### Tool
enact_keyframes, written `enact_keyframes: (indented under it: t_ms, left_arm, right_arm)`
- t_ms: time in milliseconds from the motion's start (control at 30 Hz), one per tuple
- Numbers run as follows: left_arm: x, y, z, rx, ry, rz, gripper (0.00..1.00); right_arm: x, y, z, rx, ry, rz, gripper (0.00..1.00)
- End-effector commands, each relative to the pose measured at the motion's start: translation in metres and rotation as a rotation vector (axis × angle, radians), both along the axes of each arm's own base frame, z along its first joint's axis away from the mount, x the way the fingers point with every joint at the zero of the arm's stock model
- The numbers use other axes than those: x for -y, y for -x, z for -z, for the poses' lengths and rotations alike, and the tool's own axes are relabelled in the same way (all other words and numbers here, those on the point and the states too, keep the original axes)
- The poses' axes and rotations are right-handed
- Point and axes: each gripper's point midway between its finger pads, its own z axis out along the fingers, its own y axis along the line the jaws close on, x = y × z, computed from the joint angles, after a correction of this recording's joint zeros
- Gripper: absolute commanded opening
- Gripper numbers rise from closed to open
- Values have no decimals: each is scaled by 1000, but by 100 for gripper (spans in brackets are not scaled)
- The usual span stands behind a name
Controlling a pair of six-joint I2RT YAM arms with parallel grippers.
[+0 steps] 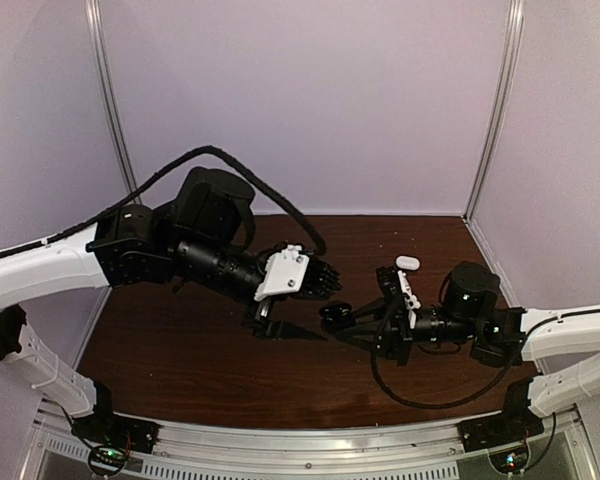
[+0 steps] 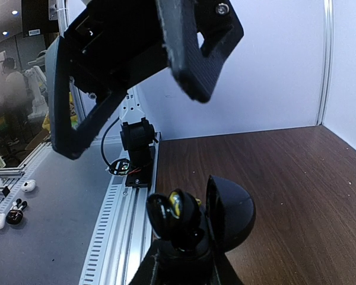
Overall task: Insert the wireless bluetooth earbuds into the charging case
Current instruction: Adjust the right earbud in the right side groove of the charging case.
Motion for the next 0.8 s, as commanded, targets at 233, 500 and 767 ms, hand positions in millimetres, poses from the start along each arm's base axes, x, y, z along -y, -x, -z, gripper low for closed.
enact_keyframes:
  t_ms: [233, 500, 767]
  left_arm:
    - [11, 6, 11, 119, -42, 94, 70]
    - [19, 6, 15, 116, -48, 109, 63]
    - [18, 3, 23, 118, -71, 96, 45]
  right_arm:
    - [-9, 9, -9, -26, 5, -91, 0]
    - [-14, 11, -7, -26, 11, -116, 0]
    - [-13, 10, -6, -22, 12, -110, 0]
